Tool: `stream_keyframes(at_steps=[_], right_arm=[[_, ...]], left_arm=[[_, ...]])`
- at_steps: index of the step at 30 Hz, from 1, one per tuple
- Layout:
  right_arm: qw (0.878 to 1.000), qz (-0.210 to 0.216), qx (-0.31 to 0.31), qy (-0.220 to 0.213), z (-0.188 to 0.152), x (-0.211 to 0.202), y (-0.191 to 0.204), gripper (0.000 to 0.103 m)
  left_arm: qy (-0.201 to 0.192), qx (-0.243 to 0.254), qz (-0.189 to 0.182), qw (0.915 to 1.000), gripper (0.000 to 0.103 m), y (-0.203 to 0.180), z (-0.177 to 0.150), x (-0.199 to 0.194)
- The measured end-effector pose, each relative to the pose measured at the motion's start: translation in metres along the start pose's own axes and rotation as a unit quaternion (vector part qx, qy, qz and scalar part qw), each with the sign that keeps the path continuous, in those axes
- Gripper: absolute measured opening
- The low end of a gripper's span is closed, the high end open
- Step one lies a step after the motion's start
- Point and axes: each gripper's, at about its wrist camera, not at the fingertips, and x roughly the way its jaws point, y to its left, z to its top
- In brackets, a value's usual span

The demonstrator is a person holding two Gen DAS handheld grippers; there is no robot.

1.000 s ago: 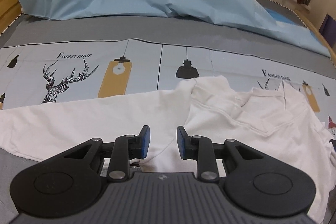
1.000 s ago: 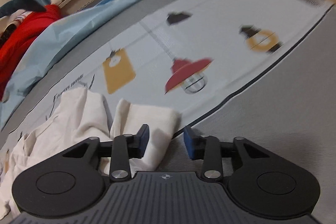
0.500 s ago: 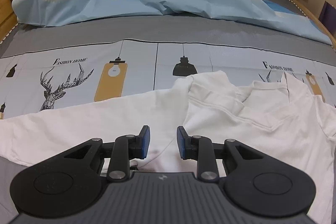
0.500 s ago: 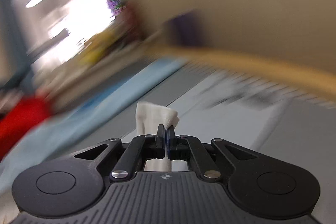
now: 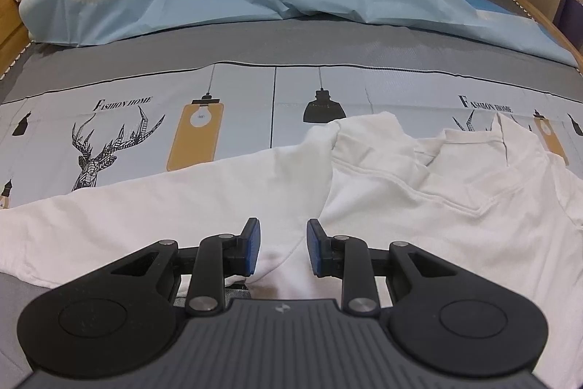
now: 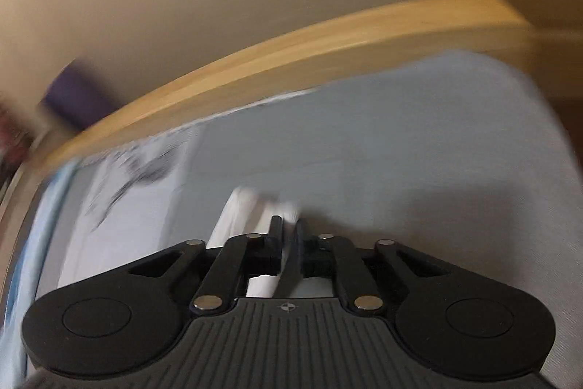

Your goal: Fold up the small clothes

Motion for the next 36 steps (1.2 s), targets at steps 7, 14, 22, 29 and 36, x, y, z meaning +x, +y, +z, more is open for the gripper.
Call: stream_keyframes(at_steps=[7, 14, 22, 29, 36], right_arm=[[0.982, 0.173, 0.013, 0.07, -0.006, 0.001, 0.025, 0.012], [0.99, 0.089, -0.028, 0.103, -0.039, 0.029, 0.041, 0.034], [0.996, 0.033, -0.031, 0.077, -0.036, 0.02, 0.052, 0.036], [0.992, 0.064, -0.061, 0.093, -0.04, 0.024, 0.048, 0.02], [0.963, 0.256, -0.078, -0.005, -0.013, -0.032, 0.084, 0.002]], left_arm=[[0.003, 0.007, 0.0, 1.0, 0.031, -0.003, -0.001, 0.003], [0.004, 0.013, 0.006, 0.9999, 0.031, -0.002, -0.004, 0.004], [0.005, 0.012, 0.009, 0.9999, 0.031, 0.002, -0.003, 0.006], [0.007, 0.022, 0.007, 0.9997, 0.031, -0.002, -0.006, 0.006], [0.008, 0.024, 0.011, 0.9996, 0.031, -0.002, -0.006, 0.009]])
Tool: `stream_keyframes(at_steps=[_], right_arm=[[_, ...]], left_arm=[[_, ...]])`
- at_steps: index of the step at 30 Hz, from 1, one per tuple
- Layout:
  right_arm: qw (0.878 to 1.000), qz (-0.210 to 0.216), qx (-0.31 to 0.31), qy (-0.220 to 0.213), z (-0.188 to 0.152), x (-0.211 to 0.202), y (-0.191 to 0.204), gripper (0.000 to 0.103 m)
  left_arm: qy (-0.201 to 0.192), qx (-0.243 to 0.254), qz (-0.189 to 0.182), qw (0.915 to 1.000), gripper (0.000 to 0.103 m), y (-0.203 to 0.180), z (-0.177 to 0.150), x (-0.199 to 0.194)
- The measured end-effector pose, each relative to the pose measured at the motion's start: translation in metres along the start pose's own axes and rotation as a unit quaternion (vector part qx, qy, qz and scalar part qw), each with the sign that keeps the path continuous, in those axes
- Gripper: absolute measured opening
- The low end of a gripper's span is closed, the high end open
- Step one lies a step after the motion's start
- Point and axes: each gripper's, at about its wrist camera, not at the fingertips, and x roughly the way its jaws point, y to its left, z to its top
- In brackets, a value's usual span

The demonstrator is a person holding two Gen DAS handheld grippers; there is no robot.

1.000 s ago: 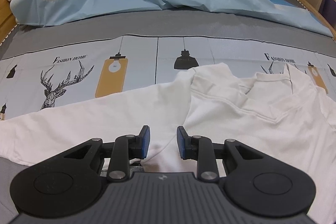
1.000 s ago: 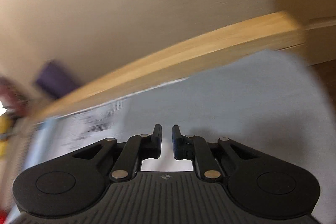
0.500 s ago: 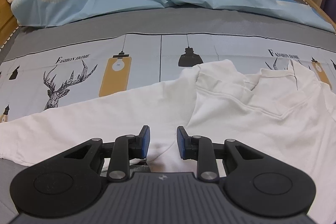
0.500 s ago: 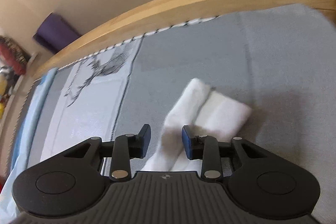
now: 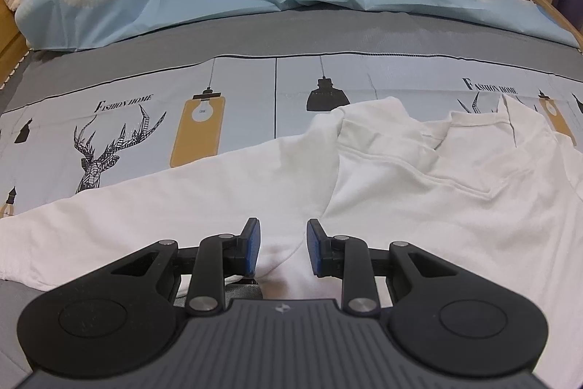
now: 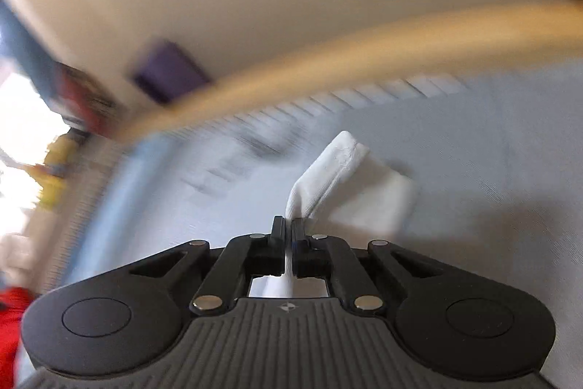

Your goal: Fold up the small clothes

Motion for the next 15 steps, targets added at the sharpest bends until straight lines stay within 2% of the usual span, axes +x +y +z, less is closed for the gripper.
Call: stream_keyframes(at_steps=[1, 3, 4, 5, 7, 10, 13, 15], right_arm=[[0.999, 0.037, -0.014, -0.031, 0.005, -0.012, 0.01, 0.002], [0.995, 0.067, -0.029, -0.067, 0.009, -0.026, 0.019, 0.002], [0.996, 0.058, -0.022, -0.069, 0.008, -0.026, 0.015, 0.002], [0.998, 0.026, -0.013, -0.055, 0.006, -0.019, 0.009, 0.002], [0.999, -0.048, 0.005, -0.009, -0.003, 0.002, -0.012, 0.002], [0.989, -0.127, 0.039, 0.064, -0.022, 0.027, -0.055, 0.002], [0.985, -0.149, 0.051, 0.075, -0.029, 0.032, -0.073, 0.002], [0.99, -0.127, 0.041, 0.055, -0.022, 0.028, -0.068, 0.002]], left_arm=[[0.0, -0.001, 0.0, 1.0, 0.031, 0.0, 0.0, 0.0], [0.0, 0.001, -0.003, 1.0, 0.031, -0.002, 0.0, -0.001], [-0.001, 0.003, -0.005, 1.0, 0.031, -0.002, 0.0, -0.001], [-0.002, 0.005, -0.006, 1.0, 0.031, -0.002, -0.001, -0.001], [-0.003, 0.01, -0.007, 0.9999, 0.031, -0.003, -0.002, -0.002], [-0.002, 0.013, -0.005, 0.9999, 0.031, -0.002, -0.003, -0.003], [0.0, 0.011, -0.002, 0.9999, 0.031, 0.001, -0.003, -0.001], [0.0, 0.012, -0.003, 0.9999, 0.031, 0.001, -0.003, -0.001]])
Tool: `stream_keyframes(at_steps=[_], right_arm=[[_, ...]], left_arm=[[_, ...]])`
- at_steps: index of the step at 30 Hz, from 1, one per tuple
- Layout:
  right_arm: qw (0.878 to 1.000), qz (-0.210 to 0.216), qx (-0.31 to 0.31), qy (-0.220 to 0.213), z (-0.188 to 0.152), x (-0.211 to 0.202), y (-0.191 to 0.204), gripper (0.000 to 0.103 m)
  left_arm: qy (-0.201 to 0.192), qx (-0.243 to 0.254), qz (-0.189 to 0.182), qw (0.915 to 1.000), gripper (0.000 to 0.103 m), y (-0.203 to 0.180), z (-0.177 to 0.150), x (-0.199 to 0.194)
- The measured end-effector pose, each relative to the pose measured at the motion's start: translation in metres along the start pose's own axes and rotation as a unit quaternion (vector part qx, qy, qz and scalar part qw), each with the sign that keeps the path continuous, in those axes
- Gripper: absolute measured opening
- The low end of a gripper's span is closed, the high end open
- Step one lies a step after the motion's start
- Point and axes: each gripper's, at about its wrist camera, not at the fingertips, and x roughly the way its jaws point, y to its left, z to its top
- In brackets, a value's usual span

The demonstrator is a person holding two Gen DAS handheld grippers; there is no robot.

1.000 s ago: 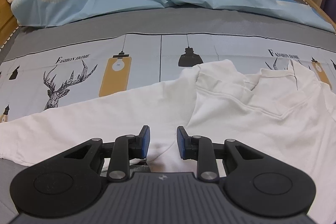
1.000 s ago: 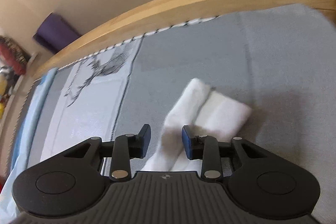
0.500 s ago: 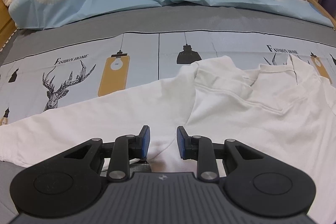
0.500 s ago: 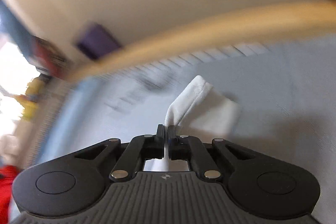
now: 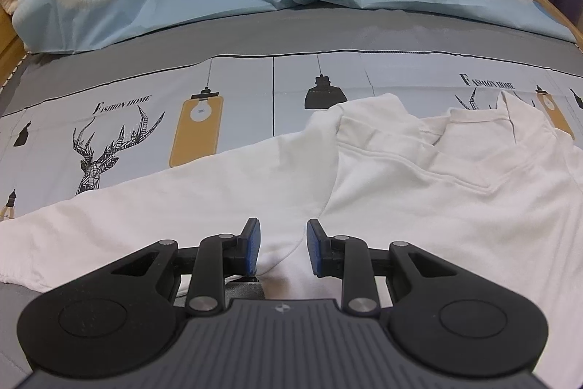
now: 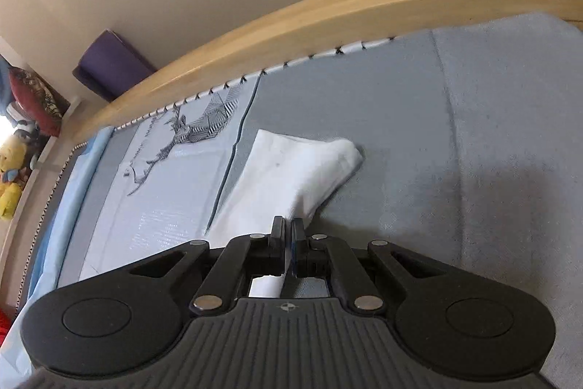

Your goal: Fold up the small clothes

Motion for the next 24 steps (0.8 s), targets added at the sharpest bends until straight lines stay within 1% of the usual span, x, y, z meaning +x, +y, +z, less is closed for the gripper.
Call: stream_keyframes(at_steps=[1, 2, 3, 5, 6, 7, 8, 10, 12, 13, 14, 15, 16, 17, 18, 19, 20, 22, 23, 24], right_arm=[[1.0, 0.01, -0.009, -0.023, 0.002, -0.007, 0.004, 0.001], [0.999, 0.008, -0.017, -0.043, 0.004, -0.009, 0.005, 0.001], [0.999, -0.008, -0.019, -0.047, 0.006, -0.01, 0.005, 0.0], [0.998, -0.067, -0.011, -0.018, 0.004, 0.001, -0.004, 0.001], [0.995, -0.1, -0.009, -0.006, 0.001, 0.006, -0.011, 0.005], [0.994, -0.113, -0.006, -0.006, -0.002, 0.006, -0.015, 0.005], [0.994, -0.109, -0.011, -0.009, -0.005, 0.004, -0.013, 0.005], [0.995, -0.082, -0.043, -0.024, -0.01, -0.005, 0.003, 0.005], [0.995, -0.033, -0.09, -0.041, -0.018, -0.014, 0.03, 0.005], [0.993, -0.004, -0.109, -0.041, -0.023, -0.02, 0.04, 0.005], [0.991, 0.031, -0.125, -0.028, -0.03, -0.021, 0.05, 0.008], [0.989, 0.062, -0.131, -0.002, -0.035, -0.017, 0.056, 0.016], [0.986, 0.085, -0.137, 0.038, -0.042, -0.008, 0.06, 0.019], [0.984, 0.073, -0.146, 0.077, -0.05, 0.004, 0.061, 0.02], [0.981, 0.031, -0.158, 0.107, -0.059, 0.016, 0.06, 0.02], [0.981, 0.003, -0.156, 0.112, -0.065, 0.022, 0.052, 0.017], [0.985, 0.002, -0.146, 0.091, -0.065, 0.018, 0.047, 0.002], [0.985, -0.011, -0.15, 0.089, -0.064, 0.013, 0.055, 0.003], [0.985, -0.002, -0.152, 0.078, -0.064, 0.008, 0.062, 0.008], [0.984, 0.022, -0.161, 0.07, -0.067, 0.0, 0.07, 0.009]], left_arm=[[0.0, 0.002, -0.001, 1.0, 0.031, 0.0, 0.0, 0.0], [0.001, 0.003, -0.001, 1.0, 0.031, -0.001, 0.0, 0.0], [0.001, 0.004, -0.002, 1.0, 0.031, -0.002, 0.0, 0.0], [0.003, 0.007, -0.007, 0.9999, 0.031, -0.002, 0.0, 0.0], [0.004, 0.008, -0.011, 0.9999, 0.031, -0.002, -0.001, 0.0], [0.005, 0.008, -0.015, 0.9999, 0.031, -0.002, -0.001, 0.0], [0.006, 0.007, -0.018, 0.9998, 0.031, -0.001, -0.002, -0.001], [0.009, 0.002, -0.024, 0.9997, 0.031, -0.001, -0.002, -0.001], [0.011, -0.001, -0.028, 0.9996, 0.031, 0.0, -0.003, -0.001], [0.011, -0.001, -0.03, 0.9995, 0.032, -0.001, -0.003, -0.001], [0.012, -0.001, -0.031, 0.9995, 0.032, -0.001, -0.004, -0.001], [0.012, -0.001, -0.032, 0.9994, 0.032, -0.001, -0.004, -0.002], [0.013, -0.002, -0.032, 0.9994, 0.032, 0.0, -0.005, -0.002], [0.013, -0.004, -0.033, 0.9994, 0.033, 0.001, -0.005, -0.002], [0.014, -0.006, -0.033, 0.9993, 0.033, 0.003, -0.005, -0.002], [0.014, -0.01, -0.033, 0.9993, 0.033, 0.005, -0.005, -0.002], [0.013, -0.012, -0.031, 0.9993, 0.033, 0.009, -0.005, -0.002], [0.011, -0.019, -0.031, 0.9993, 0.033, 0.016, -0.005, -0.004], [0.01, -0.023, -0.033, 0.9991, 0.034, 0.021, -0.005, -0.004], [0.011, -0.027, -0.036, 0.9989, 0.034, 0.025, -0.006, -0.005]])
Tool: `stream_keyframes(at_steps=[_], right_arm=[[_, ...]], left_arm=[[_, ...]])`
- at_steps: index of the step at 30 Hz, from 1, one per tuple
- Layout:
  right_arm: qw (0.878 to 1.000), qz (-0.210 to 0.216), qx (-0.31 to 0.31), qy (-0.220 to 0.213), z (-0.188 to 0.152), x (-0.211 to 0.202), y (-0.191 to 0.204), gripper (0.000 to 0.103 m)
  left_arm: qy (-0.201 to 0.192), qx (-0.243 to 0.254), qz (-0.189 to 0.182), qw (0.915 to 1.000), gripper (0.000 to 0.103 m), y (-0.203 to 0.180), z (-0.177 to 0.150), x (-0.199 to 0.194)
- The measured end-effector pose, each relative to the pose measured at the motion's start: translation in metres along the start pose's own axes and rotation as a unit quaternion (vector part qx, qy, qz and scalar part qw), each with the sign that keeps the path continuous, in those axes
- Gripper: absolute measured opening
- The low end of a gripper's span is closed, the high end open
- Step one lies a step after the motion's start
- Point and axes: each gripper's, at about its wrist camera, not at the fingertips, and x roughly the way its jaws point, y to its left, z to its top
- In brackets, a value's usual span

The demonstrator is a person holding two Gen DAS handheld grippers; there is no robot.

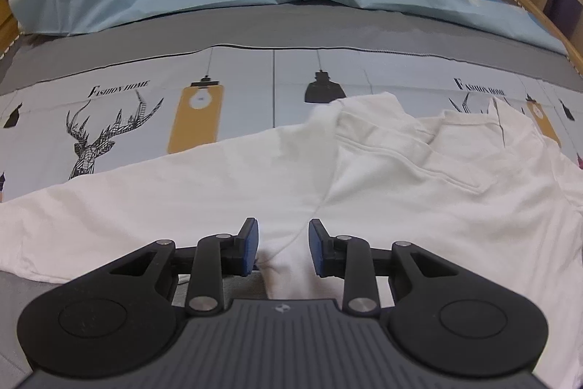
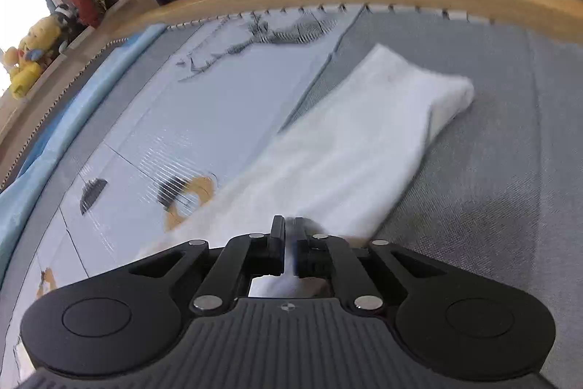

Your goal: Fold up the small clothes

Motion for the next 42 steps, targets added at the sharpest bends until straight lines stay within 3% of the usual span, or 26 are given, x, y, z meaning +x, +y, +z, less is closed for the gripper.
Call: stream_keyframes(at_steps=[4, 8, 13, 16, 21, 24, 26, 30, 33, 35, 38, 40, 42], right_arm=[[0.995, 0.079, -0.062, 0.017, -0.021, -0.023, 0.05, 0.009], [0.979, 0.152, -0.133, 0.034, -0.045, -0.057, 0.109, 0.013], [0.955, 0.226, -0.189, 0.032, -0.068, -0.134, 0.185, 0.018], [0.946, 0.256, -0.195, 0.037, -0.078, -0.184, 0.219, 0.02], [0.944, 0.267, -0.186, 0.047, -0.112, -0.248, 0.25, 0.025], [0.94, 0.283, -0.189, 0.032, -0.147, -0.254, 0.256, 0.025], [0.94, 0.247, -0.233, 0.036, -0.174, -0.243, 0.27, 0.026], [0.926, 0.261, -0.265, 0.069, -0.2, -0.233, 0.294, 0.027], [0.915, 0.264, -0.299, 0.064, -0.211, -0.234, 0.307, 0.027], [0.912, 0.265, -0.307, 0.069, -0.215, -0.231, 0.313, 0.027], [0.909, 0.264, -0.312, 0.078, -0.221, -0.223, 0.32, 0.027], [0.906, 0.264, -0.319, 0.08, -0.224, -0.218, 0.32, 0.027], [0.904, 0.263, -0.328, 0.08, -0.227, -0.216, 0.32, 0.027]], left_arm=[[0.009, -0.011, -0.006, 0.9999, 0.034, 0.015, -0.006, 0.003], [0.013, -0.039, 0.0, 0.9992, 0.034, 0.041, -0.01, 0.005], [0.001, -0.105, 0.021, 0.9943, 0.034, 0.098, -0.018, -0.001], [-0.014, -0.113, 0.049, 0.9923, 0.034, 0.13, -0.025, -0.004], [-0.056, -0.14, 0.108, 0.9827, 0.034, 0.195, -0.046, -0.011], [-0.083, -0.161, 0.145, 0.9726, 0.035, 0.241, -0.065, -0.011], [-0.098, -0.181, 0.165, 0.9647, 0.036, 0.274, -0.079, -0.008], [-0.11, -0.233, 0.205, 0.9443, 0.039, 0.338, -0.108, 0.001], [-0.104, -0.305, 0.208, 0.9235, 0.039, 0.377, -0.126, 0.008], [-0.097, -0.339, 0.201, 0.9139, 0.04, 0.392, -0.134, 0.014], [-0.109, -0.335, 0.207, 0.9127, 0.044, 0.396, -0.136, 0.019], [-0.111, -0.322, 0.212, 0.9162, 0.041, 0.392, -0.13, 0.022], [-0.118, -0.317, 0.201, 0.9192, 0.015, 0.391, -0.127, 0.022]])
